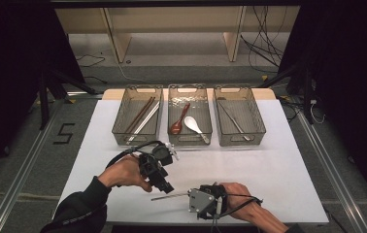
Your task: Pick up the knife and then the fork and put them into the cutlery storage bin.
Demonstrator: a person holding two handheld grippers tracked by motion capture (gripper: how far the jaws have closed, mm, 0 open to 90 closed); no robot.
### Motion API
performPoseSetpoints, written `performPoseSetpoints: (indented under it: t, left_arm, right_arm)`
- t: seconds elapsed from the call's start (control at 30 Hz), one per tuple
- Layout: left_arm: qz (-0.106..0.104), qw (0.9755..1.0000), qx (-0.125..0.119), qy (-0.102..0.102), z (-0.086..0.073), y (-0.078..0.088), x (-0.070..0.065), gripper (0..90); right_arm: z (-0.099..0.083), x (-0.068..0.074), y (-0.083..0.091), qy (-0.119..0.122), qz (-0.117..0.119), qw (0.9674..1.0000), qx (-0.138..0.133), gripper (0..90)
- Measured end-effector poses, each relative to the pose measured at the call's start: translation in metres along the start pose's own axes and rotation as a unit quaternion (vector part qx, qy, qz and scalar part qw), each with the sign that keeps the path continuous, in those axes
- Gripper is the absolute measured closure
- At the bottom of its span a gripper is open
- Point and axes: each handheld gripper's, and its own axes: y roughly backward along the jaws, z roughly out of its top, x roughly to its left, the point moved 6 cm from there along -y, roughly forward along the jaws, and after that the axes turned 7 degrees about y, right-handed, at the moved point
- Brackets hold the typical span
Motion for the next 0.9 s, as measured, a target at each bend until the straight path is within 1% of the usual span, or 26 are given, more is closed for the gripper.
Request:
performPoseSetpoints:
  t: [0.1, 0.13, 0.17, 0.2, 0.23, 0.27, 0.3, 0.33, 0.4, 0.43, 0.53, 0.57, 0.6, 0.63, 0.7, 0.73, 0.77, 0.8, 0.83, 0.87, 0.9]
  left_arm:
    - [0.008, 0.9996, -0.025, 0.012, -0.003, 0.007, 0.006, 33.4]
    - [0.014, 0.9991, -0.036, 0.018, -0.004, 0.009, 0.009, 31.9]
    - [0.016, 0.9984, -0.049, 0.024, -0.005, 0.011, 0.012, 30.4]
    - [0.016, 0.9976, -0.060, 0.031, -0.006, 0.013, 0.014, 29.6]
    - [0.017, 0.9969, -0.068, 0.035, -0.007, 0.015, 0.016, 29.2]
    - [0.022, 0.9958, -0.079, 0.040, -0.008, 0.017, 0.019, 28.6]
    - [0.023, 0.9954, -0.083, 0.043, -0.010, 0.018, 0.022, 28.1]
    - [0.023, 0.9951, -0.085, 0.045, -0.011, 0.019, 0.024, 27.7]
    - [0.027, 0.9936, -0.095, 0.056, -0.015, 0.019, 0.030, 27.0]
    - [0.032, 0.9925, -0.102, 0.060, -0.016, 0.020, 0.033, 26.4]
    - [0.035, 0.9892, -0.124, 0.068, -0.020, 0.022, 0.037, 25.6]
    - [0.038, 0.9875, -0.133, 0.076, -0.021, 0.023, 0.038, 25.3]
    - [0.042, 0.9862, -0.140, 0.078, -0.023, 0.024, 0.040, 24.8]
    - [0.045, 0.9837, -0.153, 0.083, -0.024, 0.025, 0.041, 24.1]
    - [0.049, 0.9774, -0.183, 0.094, -0.026, 0.026, 0.043, 23.3]
    - [0.047, 0.9748, -0.192, 0.103, -0.029, 0.026, 0.044, 23.1]
    - [0.051, 0.9735, -0.196, 0.106, -0.031, 0.026, 0.046, 22.7]
    - [0.056, 0.9703, -0.207, 0.112, -0.033, 0.026, 0.047, 22.1]
    - [0.059, 0.9685, -0.213, 0.114, -0.035, 0.026, 0.048, 21.6]
    - [0.058, 0.9676, -0.217, 0.116, -0.037, 0.025, 0.049, 20.9]
    - [0.060, 0.9659, -0.223, 0.117, -0.038, 0.024, 0.049, 20.8]
  right_arm:
    - [-0.003, -0.001, 0.001, -0.003, 0.003, 1.0000, 0.002, 88.6]
    - [-0.004, -0.002, 0.002, -0.008, -0.003, 1.0000, 0.000, 88.6]
    - [-0.005, -0.003, 0.002, -0.009, -0.006, 0.9999, 0.001, 88.6]
    - [-0.007, -0.005, 0.003, -0.016, -0.009, 0.9998, 0.003, 88.6]
    - [-0.009, -0.006, 0.004, -0.017, -0.007, 0.9998, 0.009, 88.6]
    - [-0.011, -0.007, 0.005, -0.019, -0.010, 0.9997, 0.010, 88.6]
    - [-0.013, -0.008, 0.005, -0.026, -0.012, 0.9995, 0.010, 88.6]
    - [-0.015, -0.011, 0.005, -0.026, -0.015, 0.9995, 0.011, 88.6]
    - [-0.018, -0.013, 0.006, -0.037, -0.016, 0.9991, 0.014, 88.6]
    - [-0.020, -0.015, 0.006, -0.039, -0.020, 0.9989, 0.014, 88.6]
    - [-0.026, -0.019, 0.007, -0.051, -0.024, 0.9982, 0.018, 88.6]
    - [-0.028, -0.020, 0.007, -0.058, -0.022, 0.9979, 0.021, 88.6]
    - [-0.031, -0.023, 0.008, -0.060, -0.026, 0.9976, 0.022, 88.6]
    - [-0.034, -0.026, 0.008, -0.065, -0.026, 0.9973, 0.023, 88.5]
    - [-0.040, -0.031, 0.010, -0.081, -0.032, 0.9959, 0.027, 88.6]
    - [-0.044, -0.034, 0.011, -0.086, -0.035, 0.9953, 0.027, 88.6]
    - [-0.047, -0.037, 0.013, -0.094, -0.035, 0.9945, 0.028, 88.5]
    - [-0.050, -0.039, 0.014, -0.107, -0.036, 0.9932, 0.029, 88.5]
    - [-0.053, -0.042, 0.015, -0.115, -0.038, 0.9922, 0.031, 88.5]
    - [-0.056, -0.045, 0.016, -0.131, -0.045, 0.9900, 0.029, 88.5]
    - [-0.059, -0.048, 0.017, -0.142, -0.047, 0.9882, 0.031, 88.6]
